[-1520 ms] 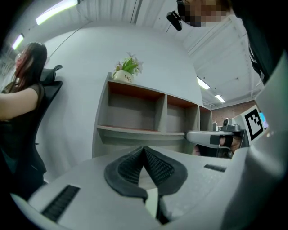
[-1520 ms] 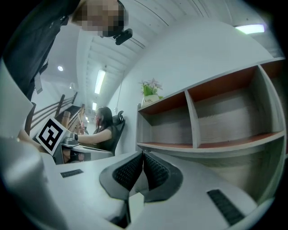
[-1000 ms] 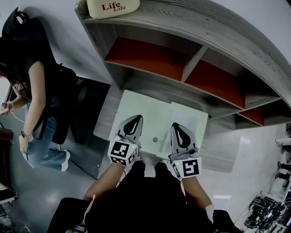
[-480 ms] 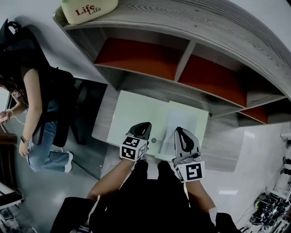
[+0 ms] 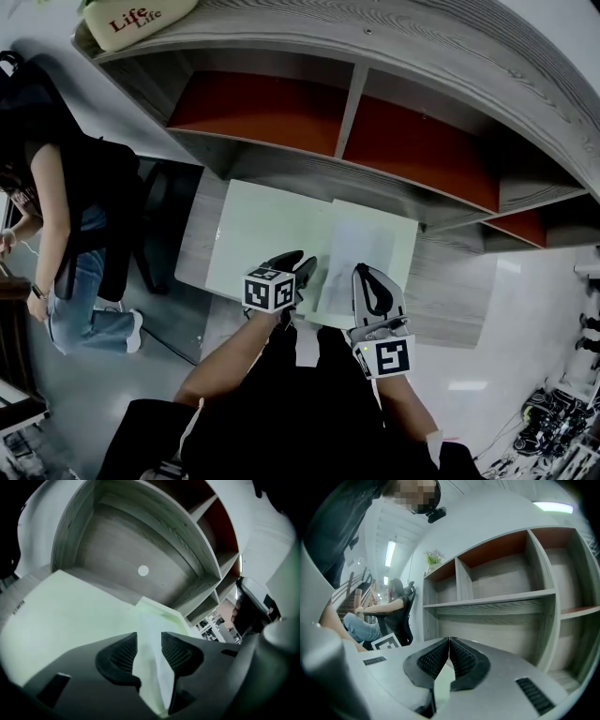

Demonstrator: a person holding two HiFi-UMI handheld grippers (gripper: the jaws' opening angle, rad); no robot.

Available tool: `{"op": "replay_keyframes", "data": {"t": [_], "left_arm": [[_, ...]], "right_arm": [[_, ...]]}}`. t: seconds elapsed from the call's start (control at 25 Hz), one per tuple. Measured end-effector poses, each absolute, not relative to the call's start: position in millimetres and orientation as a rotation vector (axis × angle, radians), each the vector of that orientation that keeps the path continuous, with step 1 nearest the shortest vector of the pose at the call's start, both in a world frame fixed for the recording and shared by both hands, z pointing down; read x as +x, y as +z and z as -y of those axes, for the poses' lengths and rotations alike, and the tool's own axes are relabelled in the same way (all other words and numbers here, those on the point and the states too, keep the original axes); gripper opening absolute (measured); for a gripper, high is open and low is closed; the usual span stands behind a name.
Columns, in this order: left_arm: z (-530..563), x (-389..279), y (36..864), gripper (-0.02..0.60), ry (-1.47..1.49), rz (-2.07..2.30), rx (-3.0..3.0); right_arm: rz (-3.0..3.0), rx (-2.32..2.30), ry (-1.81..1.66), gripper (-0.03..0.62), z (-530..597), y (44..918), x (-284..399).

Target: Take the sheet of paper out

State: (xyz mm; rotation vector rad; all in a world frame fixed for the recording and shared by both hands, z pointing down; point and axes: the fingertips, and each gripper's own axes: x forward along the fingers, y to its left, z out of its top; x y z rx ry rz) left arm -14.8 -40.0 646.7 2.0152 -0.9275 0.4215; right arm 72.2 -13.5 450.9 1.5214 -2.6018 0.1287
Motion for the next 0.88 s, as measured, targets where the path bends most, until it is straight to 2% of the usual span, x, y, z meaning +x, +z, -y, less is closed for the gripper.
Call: {"op": "replay_keyframes", "data": {"t": [0.16, 0.6, 0.88], "left_arm": [[36, 14, 657, 0.219, 0.351, 0.771, 1.93], [39, 36, 680, 0.213, 0.421, 0.79, 1.851], [34, 42, 687, 0.182, 0.446, 0.79, 1.836]], "right_arm": [[2.622, 1.566, 0.116, 0.025, 16, 449, 84], [2.627, 1.579, 0.156, 0.025, 14, 456, 101], [2.635, 1.605, 0.168, 0.025, 14, 454, 111]]}}
